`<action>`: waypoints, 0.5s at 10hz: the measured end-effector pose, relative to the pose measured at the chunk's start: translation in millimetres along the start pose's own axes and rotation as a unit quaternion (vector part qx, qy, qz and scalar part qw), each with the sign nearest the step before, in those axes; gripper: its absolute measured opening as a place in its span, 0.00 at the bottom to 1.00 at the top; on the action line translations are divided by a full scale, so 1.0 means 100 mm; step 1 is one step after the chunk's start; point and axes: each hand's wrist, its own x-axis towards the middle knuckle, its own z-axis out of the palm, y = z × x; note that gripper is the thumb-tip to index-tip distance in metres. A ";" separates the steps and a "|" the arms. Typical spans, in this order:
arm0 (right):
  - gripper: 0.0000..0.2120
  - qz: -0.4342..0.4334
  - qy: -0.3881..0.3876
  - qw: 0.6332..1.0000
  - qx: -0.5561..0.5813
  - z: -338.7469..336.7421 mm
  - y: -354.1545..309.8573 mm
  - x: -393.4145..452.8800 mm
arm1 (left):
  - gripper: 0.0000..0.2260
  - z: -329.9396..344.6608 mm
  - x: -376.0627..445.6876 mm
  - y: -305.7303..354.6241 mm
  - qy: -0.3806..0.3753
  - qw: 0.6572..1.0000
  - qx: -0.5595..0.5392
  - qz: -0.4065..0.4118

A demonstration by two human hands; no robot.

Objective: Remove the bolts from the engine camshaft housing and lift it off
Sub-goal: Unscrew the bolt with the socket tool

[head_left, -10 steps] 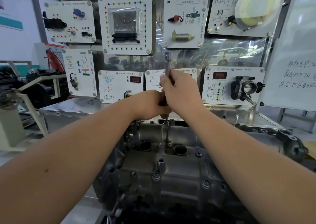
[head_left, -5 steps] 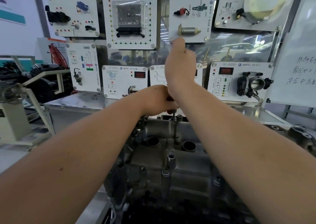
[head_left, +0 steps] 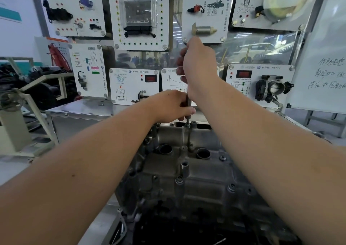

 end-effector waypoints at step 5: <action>0.16 -0.072 0.023 0.992 -0.101 0.11 0.05 0.03 | 0.12 0.00 0.03 -0.02 -0.002 1.000 0.021 -0.005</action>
